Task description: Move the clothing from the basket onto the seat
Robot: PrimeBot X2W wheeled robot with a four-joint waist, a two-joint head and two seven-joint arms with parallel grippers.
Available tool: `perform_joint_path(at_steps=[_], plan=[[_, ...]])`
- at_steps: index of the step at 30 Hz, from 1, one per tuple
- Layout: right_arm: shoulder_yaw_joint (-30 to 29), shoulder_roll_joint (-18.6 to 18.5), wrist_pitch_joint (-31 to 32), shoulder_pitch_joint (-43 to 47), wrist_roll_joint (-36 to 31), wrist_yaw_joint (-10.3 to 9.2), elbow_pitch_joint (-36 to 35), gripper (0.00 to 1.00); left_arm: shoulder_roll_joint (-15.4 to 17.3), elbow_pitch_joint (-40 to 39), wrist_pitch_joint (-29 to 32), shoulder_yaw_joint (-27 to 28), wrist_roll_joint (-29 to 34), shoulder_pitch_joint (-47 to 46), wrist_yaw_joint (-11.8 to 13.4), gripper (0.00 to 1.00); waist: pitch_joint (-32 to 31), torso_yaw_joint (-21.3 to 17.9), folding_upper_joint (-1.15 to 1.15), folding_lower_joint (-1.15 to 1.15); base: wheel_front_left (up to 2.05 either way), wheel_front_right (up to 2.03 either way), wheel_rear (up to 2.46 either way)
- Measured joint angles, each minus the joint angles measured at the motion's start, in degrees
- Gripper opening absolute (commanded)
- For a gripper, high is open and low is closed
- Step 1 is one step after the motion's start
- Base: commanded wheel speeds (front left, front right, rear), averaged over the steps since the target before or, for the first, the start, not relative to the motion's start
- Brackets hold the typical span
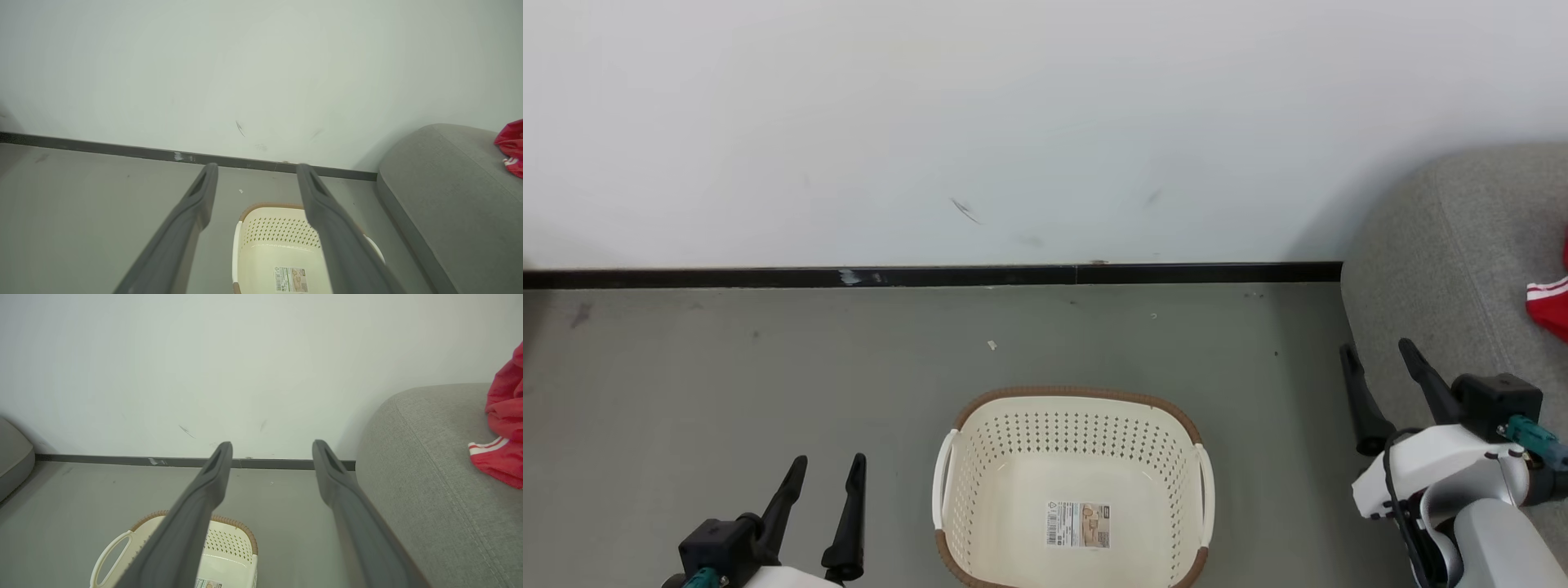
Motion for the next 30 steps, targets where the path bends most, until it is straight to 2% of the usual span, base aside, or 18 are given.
perform_joint_path(at_steps=[12,30], plan=[[-0.6,0.5,0.0,8.8,0.0,0.00,-3.9,1.00,0.3,3.8,-0.4,0.1,0.4,1.5,-1.3,1.00,-5.2,2.0,0.00,0.00,0.00,0.00,0.00],[-0.8,1.2,0.0,14.4,0.0,0.00,-7.2,1.00,0.2,5.1,-0.4,1.1,1.6,2.7,-1.8,1.00,-9.1,3.4,0.00,0.00,0.00,0.00,0.00]])
